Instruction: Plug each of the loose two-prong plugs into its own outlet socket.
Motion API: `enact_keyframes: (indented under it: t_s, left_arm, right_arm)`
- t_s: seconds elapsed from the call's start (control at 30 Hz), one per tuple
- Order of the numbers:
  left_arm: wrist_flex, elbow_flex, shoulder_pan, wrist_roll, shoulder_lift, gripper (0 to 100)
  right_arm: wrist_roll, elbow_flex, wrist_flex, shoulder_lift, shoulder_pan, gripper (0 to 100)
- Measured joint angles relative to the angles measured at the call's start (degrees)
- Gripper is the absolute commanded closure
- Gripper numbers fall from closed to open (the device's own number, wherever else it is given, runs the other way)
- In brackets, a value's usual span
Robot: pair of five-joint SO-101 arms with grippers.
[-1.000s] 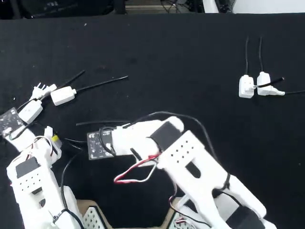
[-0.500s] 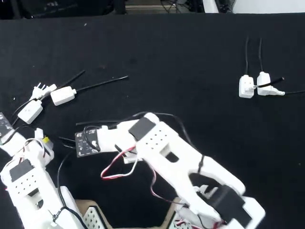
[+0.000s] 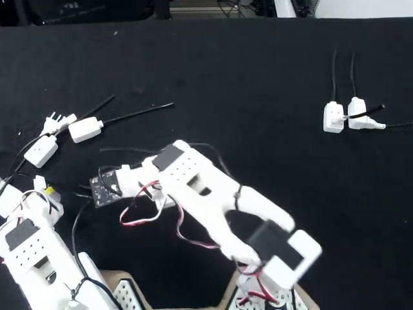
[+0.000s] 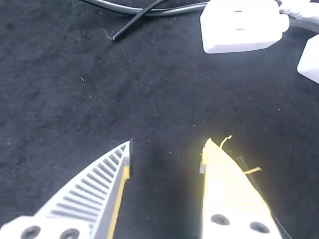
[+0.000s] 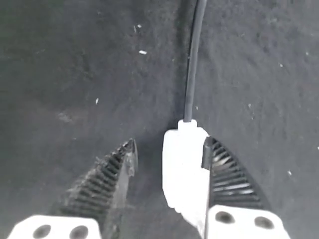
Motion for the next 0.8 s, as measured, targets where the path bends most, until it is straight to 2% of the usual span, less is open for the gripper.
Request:
enact_keyframes:
  t_s: [0.57, 0.63, 0.77, 0.8]
  left_arm:
    - [1.76, -0.88, 0.00, 0.00, 0.00, 77]
    - [1.76, -0.88, 0.00, 0.00, 0.00, 77]
    - [1.76, -0.88, 0.00, 0.00, 0.00, 77]
    - [1.76, -0.88, 0.00, 0.00, 0.00, 77]
  right_arm:
    - [0.09, -7.30, -0.70, 13.71, 7.56, 79.5]
    - [0.09, -8.09, -0.62, 14.51, 8.00, 82.5]
    - [0.09, -8.62, -1.14, 14.68, 10.37, 99.2]
    - [0.09, -9.14, -1.23, 14.68, 11.43, 98.3]
